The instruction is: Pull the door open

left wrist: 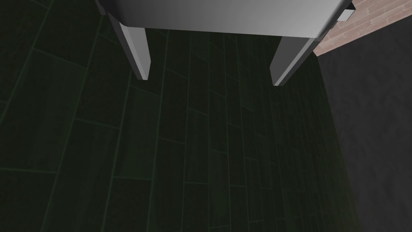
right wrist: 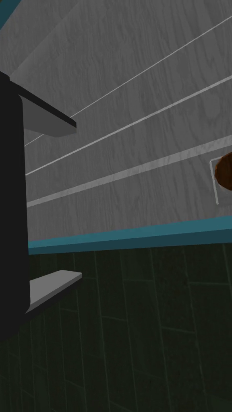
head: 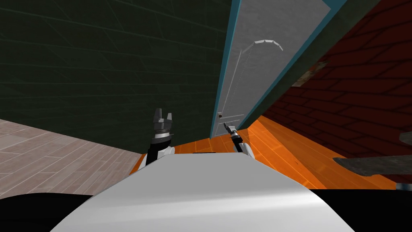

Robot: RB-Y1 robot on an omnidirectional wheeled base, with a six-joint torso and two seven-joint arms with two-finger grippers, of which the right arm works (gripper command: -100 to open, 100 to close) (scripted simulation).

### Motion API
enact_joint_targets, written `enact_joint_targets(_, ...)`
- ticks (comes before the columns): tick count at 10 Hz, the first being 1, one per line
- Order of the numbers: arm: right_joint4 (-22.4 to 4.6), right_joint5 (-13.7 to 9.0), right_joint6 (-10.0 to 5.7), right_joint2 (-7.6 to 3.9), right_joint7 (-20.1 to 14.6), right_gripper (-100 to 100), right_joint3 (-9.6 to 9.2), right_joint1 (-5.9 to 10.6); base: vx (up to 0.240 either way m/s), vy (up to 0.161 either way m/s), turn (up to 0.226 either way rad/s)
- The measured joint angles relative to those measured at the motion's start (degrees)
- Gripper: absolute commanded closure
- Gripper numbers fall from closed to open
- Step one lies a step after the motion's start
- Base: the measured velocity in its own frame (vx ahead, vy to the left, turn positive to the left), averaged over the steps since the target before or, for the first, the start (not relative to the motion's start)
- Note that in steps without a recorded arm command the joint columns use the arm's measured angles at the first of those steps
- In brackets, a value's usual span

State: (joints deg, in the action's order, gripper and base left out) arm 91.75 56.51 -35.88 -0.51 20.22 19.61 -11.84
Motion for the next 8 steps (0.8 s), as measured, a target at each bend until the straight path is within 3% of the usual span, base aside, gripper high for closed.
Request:
enact_joint_targets(1,-1.72,1.16,-0.22,0.27,0.93,-100,0.74,0.94,0.057,-0.088,0.141)
enact_joint_targets(6,-6.10,7.28,-0.68,1.93,3.98,-100,3.35,2.29,0.058,-0.086,0.141)
enact_joint_targets(8,-8.04,9.50,-0.82,2.93,5.38,-100,4.33,3.06,0.046,-0.072,0.065)
